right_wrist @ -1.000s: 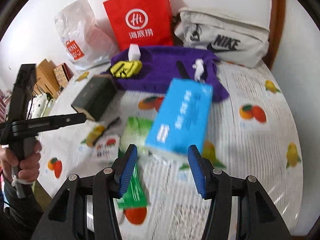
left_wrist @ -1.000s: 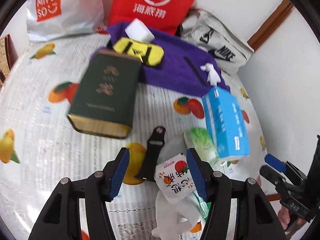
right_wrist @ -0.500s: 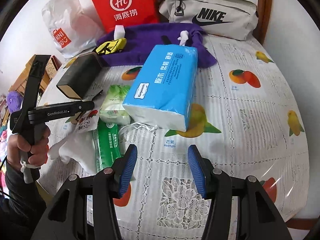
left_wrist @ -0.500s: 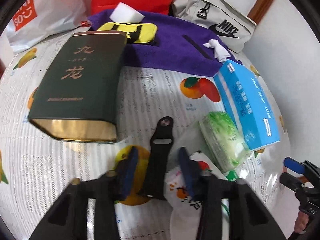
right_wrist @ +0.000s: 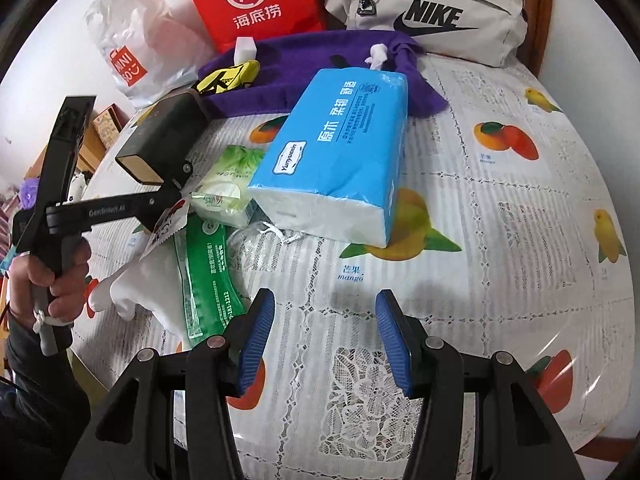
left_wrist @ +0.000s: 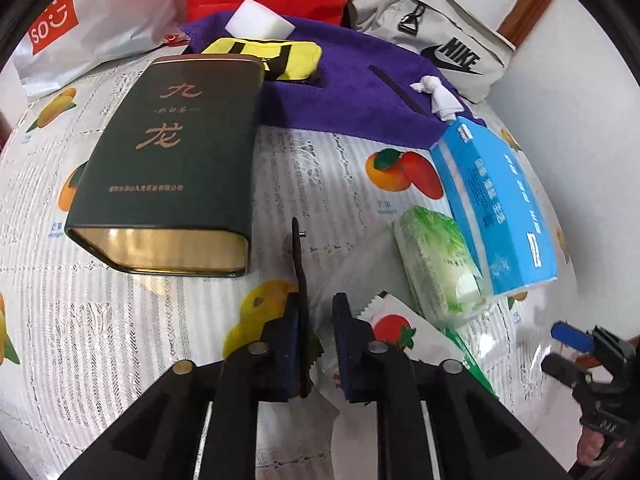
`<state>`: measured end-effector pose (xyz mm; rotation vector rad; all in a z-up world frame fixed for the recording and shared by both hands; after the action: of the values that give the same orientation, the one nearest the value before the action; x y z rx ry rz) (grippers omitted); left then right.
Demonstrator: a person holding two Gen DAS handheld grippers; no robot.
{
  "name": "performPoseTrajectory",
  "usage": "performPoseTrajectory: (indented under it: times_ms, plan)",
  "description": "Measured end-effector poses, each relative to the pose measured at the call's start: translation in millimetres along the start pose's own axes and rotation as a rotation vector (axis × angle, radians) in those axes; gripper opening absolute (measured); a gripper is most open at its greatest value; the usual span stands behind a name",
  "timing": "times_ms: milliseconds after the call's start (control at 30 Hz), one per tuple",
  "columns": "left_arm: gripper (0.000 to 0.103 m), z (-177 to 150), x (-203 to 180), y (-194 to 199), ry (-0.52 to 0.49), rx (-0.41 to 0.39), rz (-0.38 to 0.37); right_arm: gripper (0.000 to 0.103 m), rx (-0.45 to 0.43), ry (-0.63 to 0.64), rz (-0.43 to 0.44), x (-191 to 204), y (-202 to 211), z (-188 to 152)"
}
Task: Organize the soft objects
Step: 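Move the left tool down to the black watch strap and close on it, then lift the black watch strap with the left tool while the right tool reaches the green packet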
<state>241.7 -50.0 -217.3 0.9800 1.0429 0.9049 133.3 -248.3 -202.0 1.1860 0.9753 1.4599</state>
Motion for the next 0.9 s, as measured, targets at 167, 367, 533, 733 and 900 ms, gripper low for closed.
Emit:
performPoseTrajectory:
  times_ms: [167,367,533,733,900]
  plan:
    - [0.017,2.8,1.7,-1.9,0.025,-0.003,-0.025,0.052,0.007,0.007,-0.001,1.5,-1.0,-4.5]
    - [0.017,1.4,6.7,1.5,0.053,-0.012,-0.040,0.052,0.018,0.023,0.000,6.7,-3.1,-8.5]
    - [0.019,1.9,10.0,0.0,0.073,-0.005,-0.063,0.052,0.019,0.029,-0.004,7.7,-2.3,-10.8]
    - [0.027,6.2,9.8,-2.9,0.114,0.020,-0.119,0.052,0.028,0.036,-0.004,10.7,-3.6,-12.5]
    - [0.037,3.5,13.4,-1.6,0.122,0.028,-0.107,0.052,0.031,0.046,-0.008,13.2,-3.3,-13.6]
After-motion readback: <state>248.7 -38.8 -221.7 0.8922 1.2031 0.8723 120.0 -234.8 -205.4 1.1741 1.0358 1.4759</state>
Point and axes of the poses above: each gripper's, at about its wrist camera, not at the fingertips, and y roughly against the way its jaws point, x to its left, z to its top, the point moved 8 cm from there along -y, roughly the way its jaws point, and after that the axes turned 10 degrees about x, right-handed, at the moved point
